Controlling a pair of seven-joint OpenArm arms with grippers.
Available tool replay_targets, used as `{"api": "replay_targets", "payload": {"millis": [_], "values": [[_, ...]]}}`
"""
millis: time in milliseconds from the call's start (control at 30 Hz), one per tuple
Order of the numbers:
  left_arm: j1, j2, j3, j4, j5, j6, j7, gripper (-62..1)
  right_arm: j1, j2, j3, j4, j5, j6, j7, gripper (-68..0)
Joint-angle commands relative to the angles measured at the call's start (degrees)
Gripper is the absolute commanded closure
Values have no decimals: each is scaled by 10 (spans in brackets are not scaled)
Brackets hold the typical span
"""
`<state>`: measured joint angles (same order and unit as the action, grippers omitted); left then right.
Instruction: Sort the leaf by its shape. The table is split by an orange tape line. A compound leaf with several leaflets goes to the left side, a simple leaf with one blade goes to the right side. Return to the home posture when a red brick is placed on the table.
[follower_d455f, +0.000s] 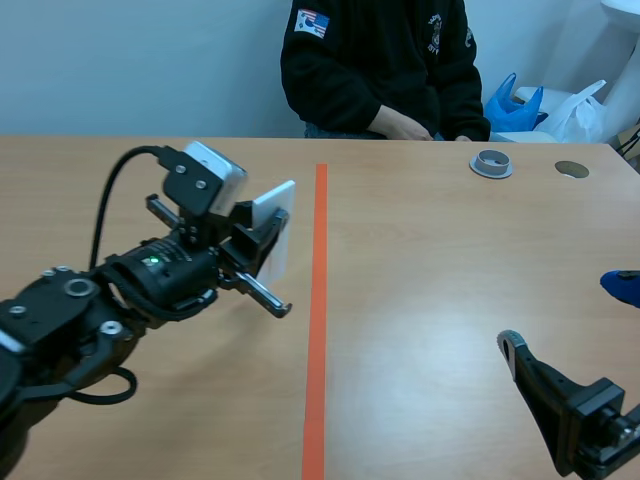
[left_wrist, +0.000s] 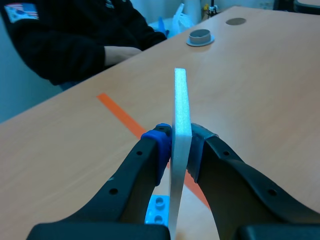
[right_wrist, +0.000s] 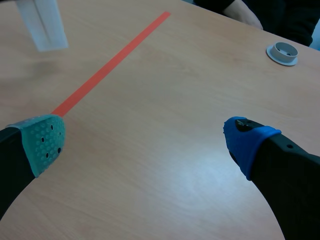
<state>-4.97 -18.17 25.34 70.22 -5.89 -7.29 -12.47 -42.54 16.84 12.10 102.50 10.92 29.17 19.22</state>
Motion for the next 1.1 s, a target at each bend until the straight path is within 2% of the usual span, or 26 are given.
{"api": "replay_targets", "payload": {"millis": [0,167,233,367,533,733,967,1067], "values": [[11,-20,-32,12,-31,3,2,-41,7,6,6,0,6,-2,10,-679],[49,-68,-118,37,-152,3,35,-41,7,6,6,0,6,-2,10,-679],[56,-85,-153,36,-192,3,49,-41,7,6,6,0,6,-2,10,-679],[64,-114,-212,26,-234,7,50,-41,7,6,6,0,6,-2,10,-679],[60,-132,-251,-37,-287,23,42,-41,7,6,6,0,6,-2,10,-679],[59,-131,-258,-122,-293,22,-23,-41,7,6,6,0,6,-2,10,-679],[59,-128,-258,-148,-293,22,-62,-43,7,6,6,0,6,-2,10,-679],[59,-123,-258,-149,-293,22,-62,-95,7,6,6,0,6,-2,10,-679]]}}
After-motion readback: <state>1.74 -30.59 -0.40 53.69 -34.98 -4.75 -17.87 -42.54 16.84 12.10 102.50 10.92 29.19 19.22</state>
